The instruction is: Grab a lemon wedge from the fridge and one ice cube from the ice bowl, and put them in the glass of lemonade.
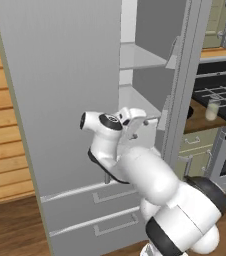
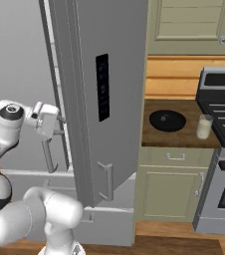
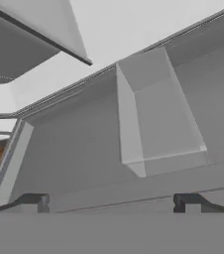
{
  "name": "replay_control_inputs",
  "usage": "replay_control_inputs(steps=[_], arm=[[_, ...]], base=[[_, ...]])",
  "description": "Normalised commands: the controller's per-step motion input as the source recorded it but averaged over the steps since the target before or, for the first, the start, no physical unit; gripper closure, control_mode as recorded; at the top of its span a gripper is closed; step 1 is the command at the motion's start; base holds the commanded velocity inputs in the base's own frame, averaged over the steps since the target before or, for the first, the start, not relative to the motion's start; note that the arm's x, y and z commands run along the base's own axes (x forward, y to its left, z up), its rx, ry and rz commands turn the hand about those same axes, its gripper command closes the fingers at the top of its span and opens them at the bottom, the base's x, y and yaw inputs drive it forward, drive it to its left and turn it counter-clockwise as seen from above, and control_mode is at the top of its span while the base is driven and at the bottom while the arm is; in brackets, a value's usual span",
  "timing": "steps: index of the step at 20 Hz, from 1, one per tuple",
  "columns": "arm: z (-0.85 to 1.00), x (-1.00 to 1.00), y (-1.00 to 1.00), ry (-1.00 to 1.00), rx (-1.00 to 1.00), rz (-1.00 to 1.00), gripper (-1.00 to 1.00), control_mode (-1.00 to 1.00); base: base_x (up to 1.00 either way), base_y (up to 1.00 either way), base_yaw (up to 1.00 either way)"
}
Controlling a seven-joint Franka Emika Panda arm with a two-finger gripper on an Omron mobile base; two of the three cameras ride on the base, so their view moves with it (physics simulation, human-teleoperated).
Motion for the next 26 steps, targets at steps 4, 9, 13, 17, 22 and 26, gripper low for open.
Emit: replay_control_inputs(steps=[4, 9, 13, 17, 22, 26], arm=[[-0.21, 0.19, -0.74, 0.06, -0.03, -0.11, -1.00, -1.00], [-0.14, 0.00, -0.91, 0.03, -0.01, -0.14, -1.00, -1.00], [-0.10, -0.26, -0.99, 0.02, 0.00, -0.12, -1.00, -1.00], [-0.02, -0.45, -1.00, 0.00, 0.00, -0.10, -1.00, -1.00], [-0.02, -0.50, -1.00, 0.00, 0.01, -0.09, -1.00, -1.00], [0.02, -0.43, -1.00, 0.00, 0.03, -0.06, -1.00, -1.00]], base=[[0.00, 0.00, 0.00], [0.00, 0.00, 0.00], [0.00, 0.00, 0.00], [0.00, 0.00, 0.00], [0.00, 0.00, 0.00], [0.00, 0.00, 0.00]])
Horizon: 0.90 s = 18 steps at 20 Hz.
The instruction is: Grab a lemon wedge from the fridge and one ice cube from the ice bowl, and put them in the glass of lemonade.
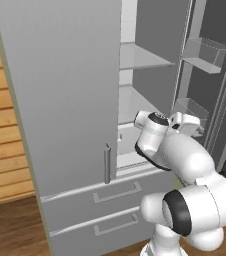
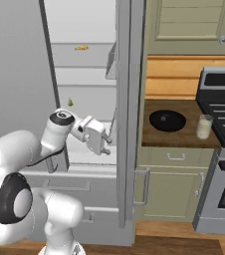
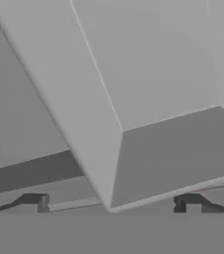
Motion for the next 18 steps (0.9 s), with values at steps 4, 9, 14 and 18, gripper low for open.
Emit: replay_control_inputs(steps=[4, 9, 14, 18], arm=[[0.06, -0.08, -0.72, -0.02, 0.01, 0.00, -1.00, -1.00], [0.24, -0.29, -0.20, -0.15, 0.02, 0.06, -1.00, -1.00], [0.16, -0.37, -0.20, -0.20, 0.00, 0.09, -1.00, -1.00], [0.73, -0.79, 0.11, -0.21, 0.00, 0.09, -1.00, -1.00]], base=[[0.00, 0.00, 0.00], [0.00, 0.00, 0.00], [0.00, 0.00, 0.00], [0.00, 0.00, 0.00]])
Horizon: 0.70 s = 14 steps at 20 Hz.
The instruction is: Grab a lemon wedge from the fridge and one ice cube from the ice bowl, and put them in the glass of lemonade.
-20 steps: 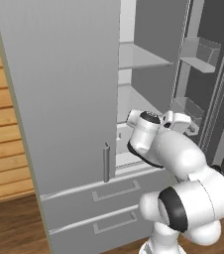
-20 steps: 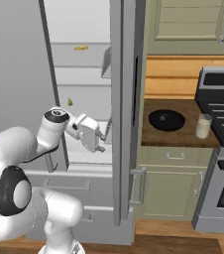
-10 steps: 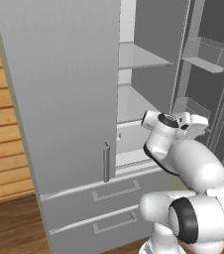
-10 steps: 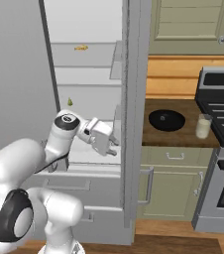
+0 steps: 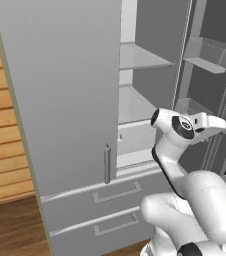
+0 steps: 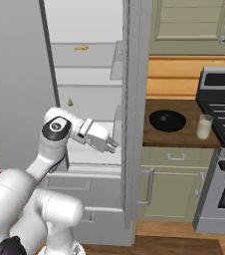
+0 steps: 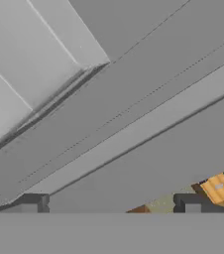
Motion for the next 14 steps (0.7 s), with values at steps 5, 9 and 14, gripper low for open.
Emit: replay_control_inputs(steps=[5, 9, 14], arm=[[0.79, -0.48, 0.81, -0.18, 0.00, 0.10, -1.00, -1.00], [0.24, -0.09, 1.00, -0.33, 0.11, 0.06, -1.00, -1.00], [-0.09, 0.08, 1.00, -0.22, 0.30, 0.24, -1.00, -1.00]], base=[[0.00, 0.00, 0.00], [0.00, 0.00, 0.00], [0.00, 0.00, 0.00]])
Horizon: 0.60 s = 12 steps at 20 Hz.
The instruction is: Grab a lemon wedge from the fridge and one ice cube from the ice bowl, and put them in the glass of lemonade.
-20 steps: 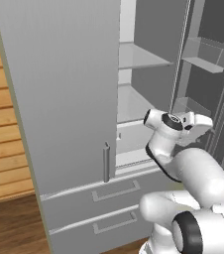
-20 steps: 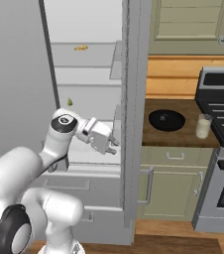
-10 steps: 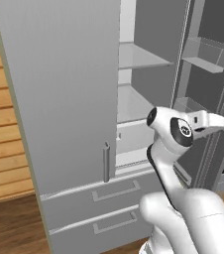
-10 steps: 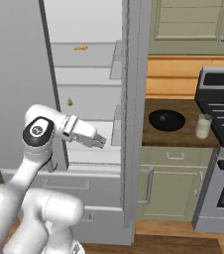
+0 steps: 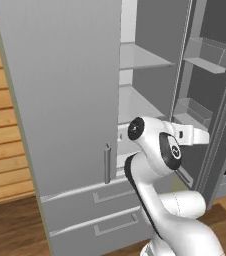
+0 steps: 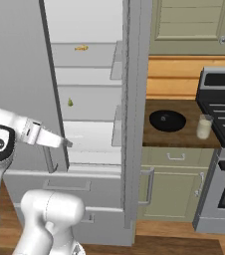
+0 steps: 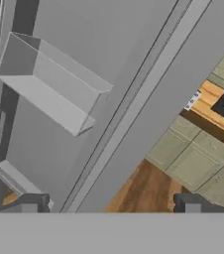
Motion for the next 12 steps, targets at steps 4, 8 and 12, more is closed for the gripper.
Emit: replay_control_inputs(steps=[4, 8, 12], arm=[[-0.05, 0.20, 1.00, -0.05, 0.34, 0.39, -1.00, -1.00], [-0.19, 0.22, 0.79, 0.02, 0.35, 0.56, -1.00, -1.00], [-0.17, 0.07, 0.34, 0.28, 0.09, 0.77, -1.00, -1.00]], base=[[0.00, 0.00, 0.00], [0.00, 0.00, 0.00], [0.00, 0.00, 0.00]])
